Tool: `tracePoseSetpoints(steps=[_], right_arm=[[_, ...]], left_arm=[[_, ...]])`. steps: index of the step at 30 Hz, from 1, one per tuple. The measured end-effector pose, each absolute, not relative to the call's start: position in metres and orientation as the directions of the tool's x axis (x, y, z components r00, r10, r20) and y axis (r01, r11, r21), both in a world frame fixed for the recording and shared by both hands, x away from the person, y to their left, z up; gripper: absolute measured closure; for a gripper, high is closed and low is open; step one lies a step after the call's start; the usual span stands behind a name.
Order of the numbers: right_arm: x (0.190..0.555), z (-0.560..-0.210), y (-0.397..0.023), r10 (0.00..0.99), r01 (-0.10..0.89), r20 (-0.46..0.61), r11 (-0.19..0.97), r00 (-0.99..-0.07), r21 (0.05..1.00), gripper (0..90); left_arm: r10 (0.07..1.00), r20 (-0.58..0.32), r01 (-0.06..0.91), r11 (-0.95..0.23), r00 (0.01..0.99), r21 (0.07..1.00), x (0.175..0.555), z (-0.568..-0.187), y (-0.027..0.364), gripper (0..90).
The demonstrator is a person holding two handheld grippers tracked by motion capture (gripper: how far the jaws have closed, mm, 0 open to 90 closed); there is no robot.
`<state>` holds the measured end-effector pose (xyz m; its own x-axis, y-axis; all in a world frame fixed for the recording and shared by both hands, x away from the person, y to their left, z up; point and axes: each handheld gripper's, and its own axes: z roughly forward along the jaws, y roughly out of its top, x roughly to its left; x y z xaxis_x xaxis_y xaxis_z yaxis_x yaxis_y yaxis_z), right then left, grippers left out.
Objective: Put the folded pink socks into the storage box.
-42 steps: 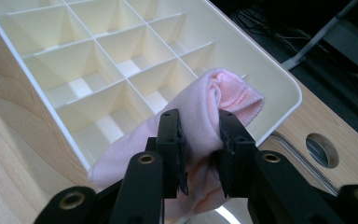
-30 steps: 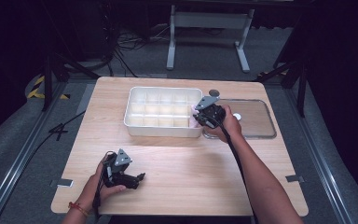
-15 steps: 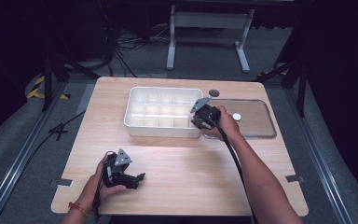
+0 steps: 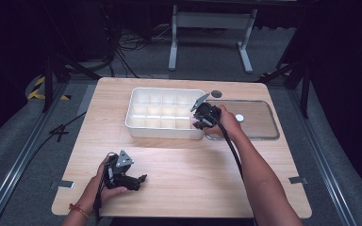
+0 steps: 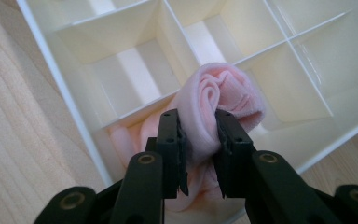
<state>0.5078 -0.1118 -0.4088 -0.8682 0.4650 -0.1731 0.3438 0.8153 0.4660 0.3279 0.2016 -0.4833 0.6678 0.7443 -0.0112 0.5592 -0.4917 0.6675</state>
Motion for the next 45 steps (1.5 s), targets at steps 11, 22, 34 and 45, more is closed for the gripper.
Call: tracePoseSetpoints(steps=[11, 22, 34, 45], right_arm=[[0.517, -0.409, -0.105, 0.424, 0.354, -0.117, 0.855, -0.898, 0.38, 75.3], [0.525, -0.412, -0.102, 0.445, 0.401, -0.062, 0.851, -0.893, 0.339, 75.4], [0.529, -0.422, -0.101, 0.474, 0.441, -0.032, 0.84, -0.88, 0.315, 75.6], [0.527, -0.422, -0.103, 0.479, 0.442, -0.034, 0.834, -0.877, 0.329, 75.1]], left_arm=[[0.739, -0.006, 0.554, -0.499, 0.673, 0.666, 0.328, -0.483, 0.202, 3.2], [0.736, -0.006, 0.553, -0.503, 0.677, 0.665, 0.329, -0.483, 0.202, 3.1], [0.734, 0.001, 0.551, -0.51, 0.679, 0.661, 0.329, -0.483, 0.201, 2.7], [0.738, -0.003, 0.552, -0.502, 0.675, 0.666, 0.329, -0.484, 0.2, 2.6]])
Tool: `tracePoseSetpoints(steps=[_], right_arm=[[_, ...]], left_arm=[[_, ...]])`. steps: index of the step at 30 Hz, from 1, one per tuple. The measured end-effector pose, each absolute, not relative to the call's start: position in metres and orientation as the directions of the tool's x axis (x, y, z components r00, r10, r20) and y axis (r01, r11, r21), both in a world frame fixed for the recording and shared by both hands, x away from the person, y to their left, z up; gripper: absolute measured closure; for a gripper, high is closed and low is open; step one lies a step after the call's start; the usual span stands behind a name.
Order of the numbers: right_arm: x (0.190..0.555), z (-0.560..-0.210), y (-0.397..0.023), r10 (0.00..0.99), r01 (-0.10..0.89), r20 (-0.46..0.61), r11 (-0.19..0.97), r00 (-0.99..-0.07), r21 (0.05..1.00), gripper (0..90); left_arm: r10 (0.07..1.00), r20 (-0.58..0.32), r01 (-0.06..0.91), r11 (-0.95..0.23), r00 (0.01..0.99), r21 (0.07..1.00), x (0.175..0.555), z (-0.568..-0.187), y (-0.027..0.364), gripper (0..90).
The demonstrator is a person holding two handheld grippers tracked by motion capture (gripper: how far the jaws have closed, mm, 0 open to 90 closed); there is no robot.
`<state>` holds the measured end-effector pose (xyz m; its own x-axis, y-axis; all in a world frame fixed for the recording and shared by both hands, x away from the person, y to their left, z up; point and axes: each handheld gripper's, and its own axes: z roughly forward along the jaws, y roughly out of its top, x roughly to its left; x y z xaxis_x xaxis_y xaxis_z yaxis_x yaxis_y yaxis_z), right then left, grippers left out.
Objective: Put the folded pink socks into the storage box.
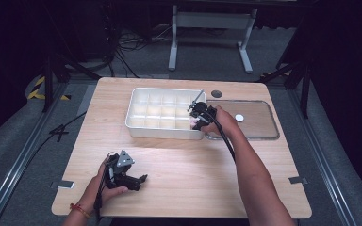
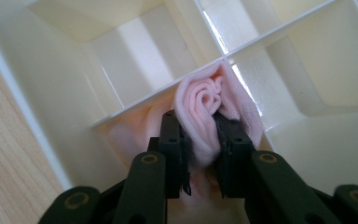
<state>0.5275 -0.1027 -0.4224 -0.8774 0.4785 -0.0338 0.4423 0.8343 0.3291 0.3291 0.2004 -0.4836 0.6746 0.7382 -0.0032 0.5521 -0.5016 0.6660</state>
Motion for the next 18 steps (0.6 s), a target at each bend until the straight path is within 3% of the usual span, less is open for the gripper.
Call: tracePoseSetpoints(steps=[18], right_arm=[[0.5257, -0.4204, -0.1046, 0.489, 0.449, -0.029, 0.821, -0.872, 0.351, 73.0]], left_arm=[[0.738, -0.003, 0.552, -0.502, 0.675, 0.666, 0.3291, -0.4836, 0.2004, 2.6]])
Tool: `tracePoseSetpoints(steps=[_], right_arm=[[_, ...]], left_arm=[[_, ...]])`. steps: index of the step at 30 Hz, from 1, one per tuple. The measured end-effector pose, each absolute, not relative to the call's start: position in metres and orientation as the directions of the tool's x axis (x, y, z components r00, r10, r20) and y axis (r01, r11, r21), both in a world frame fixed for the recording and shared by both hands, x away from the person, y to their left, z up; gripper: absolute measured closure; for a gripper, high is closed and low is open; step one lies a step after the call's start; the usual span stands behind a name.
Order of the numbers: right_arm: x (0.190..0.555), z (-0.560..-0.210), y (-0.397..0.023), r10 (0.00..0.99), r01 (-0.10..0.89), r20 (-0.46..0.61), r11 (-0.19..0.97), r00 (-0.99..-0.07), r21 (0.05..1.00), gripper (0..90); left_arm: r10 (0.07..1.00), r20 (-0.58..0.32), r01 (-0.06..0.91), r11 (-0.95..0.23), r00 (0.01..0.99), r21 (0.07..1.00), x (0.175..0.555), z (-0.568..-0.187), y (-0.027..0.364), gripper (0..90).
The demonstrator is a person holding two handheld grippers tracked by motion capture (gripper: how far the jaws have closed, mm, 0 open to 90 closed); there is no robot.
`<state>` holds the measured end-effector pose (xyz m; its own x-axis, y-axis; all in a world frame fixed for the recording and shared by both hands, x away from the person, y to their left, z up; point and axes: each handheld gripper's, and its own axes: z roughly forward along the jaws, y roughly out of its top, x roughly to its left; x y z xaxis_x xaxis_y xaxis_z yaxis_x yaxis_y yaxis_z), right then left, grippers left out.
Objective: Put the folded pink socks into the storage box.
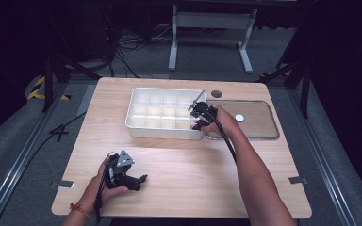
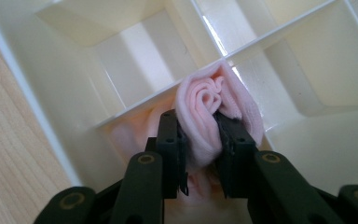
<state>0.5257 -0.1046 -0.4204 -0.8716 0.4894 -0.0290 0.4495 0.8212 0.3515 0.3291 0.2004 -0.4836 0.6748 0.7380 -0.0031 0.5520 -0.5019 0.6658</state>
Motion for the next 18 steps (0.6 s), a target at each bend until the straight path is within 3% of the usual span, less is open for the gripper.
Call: tracePoseSetpoints(steps=[18], right_arm=[[0.521, -0.408, -0.113, 0.506, 0.455, -0.028, 0.797, -0.862, 0.398, 66.9]], left_arm=[[0.738, -0.003, 0.552, -0.502, 0.675, 0.666, 0.329, -0.484, 0.2, 2.6]])
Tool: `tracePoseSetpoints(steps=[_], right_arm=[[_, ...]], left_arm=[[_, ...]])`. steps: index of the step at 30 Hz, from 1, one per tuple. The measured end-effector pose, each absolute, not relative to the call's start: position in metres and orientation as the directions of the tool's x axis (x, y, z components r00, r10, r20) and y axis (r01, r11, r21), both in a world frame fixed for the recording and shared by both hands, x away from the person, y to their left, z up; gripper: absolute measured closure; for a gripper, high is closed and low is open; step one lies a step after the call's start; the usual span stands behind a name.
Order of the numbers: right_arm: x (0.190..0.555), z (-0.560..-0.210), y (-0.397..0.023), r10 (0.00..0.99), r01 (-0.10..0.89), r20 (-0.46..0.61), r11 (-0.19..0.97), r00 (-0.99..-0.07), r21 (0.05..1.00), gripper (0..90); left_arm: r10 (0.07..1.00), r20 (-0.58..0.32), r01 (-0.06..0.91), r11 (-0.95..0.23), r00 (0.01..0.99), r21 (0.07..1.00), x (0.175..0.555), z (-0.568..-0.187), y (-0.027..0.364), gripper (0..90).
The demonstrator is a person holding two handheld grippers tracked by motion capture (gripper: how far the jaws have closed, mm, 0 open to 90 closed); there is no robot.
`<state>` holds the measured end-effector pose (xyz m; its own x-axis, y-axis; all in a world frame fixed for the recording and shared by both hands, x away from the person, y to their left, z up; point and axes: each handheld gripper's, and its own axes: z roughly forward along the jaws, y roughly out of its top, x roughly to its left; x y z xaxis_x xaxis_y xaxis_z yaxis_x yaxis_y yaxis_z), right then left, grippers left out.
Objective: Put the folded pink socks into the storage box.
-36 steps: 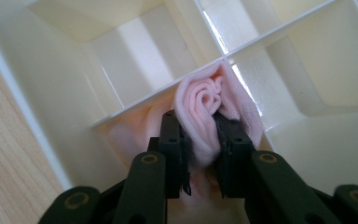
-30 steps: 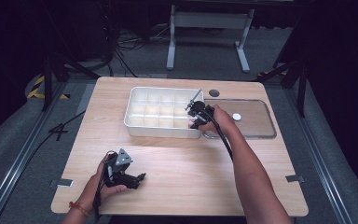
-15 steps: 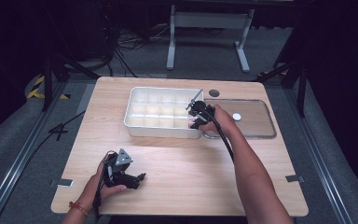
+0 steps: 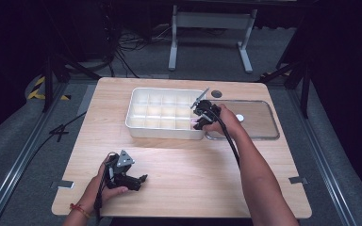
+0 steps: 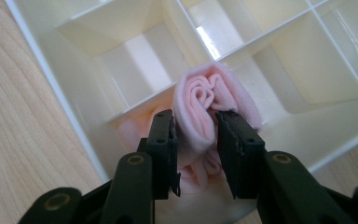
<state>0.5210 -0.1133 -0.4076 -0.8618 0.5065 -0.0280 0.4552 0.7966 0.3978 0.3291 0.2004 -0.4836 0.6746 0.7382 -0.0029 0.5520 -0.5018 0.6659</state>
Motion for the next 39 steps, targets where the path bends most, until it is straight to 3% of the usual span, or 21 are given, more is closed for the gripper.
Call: tracePoseSetpoints(steps=[23, 39], right_arm=[[0.503, -0.382, -0.118, 0.51, 0.42, -0.062, 0.765, -0.858, 0.488, 60.6], [0.487, -0.367, -0.125, 0.507, 0.386, -0.136, 0.78, -0.851, 0.493, 56.0]], left_arm=[[0.739, -0.009, 0.558, -0.501, 0.673, 0.661, 0.329, -0.483, 0.2, 2.5], [0.738, 0.003, 0.552, -0.508, 0.675, 0.661, 0.328, -0.483, 0.201, 2.6]])
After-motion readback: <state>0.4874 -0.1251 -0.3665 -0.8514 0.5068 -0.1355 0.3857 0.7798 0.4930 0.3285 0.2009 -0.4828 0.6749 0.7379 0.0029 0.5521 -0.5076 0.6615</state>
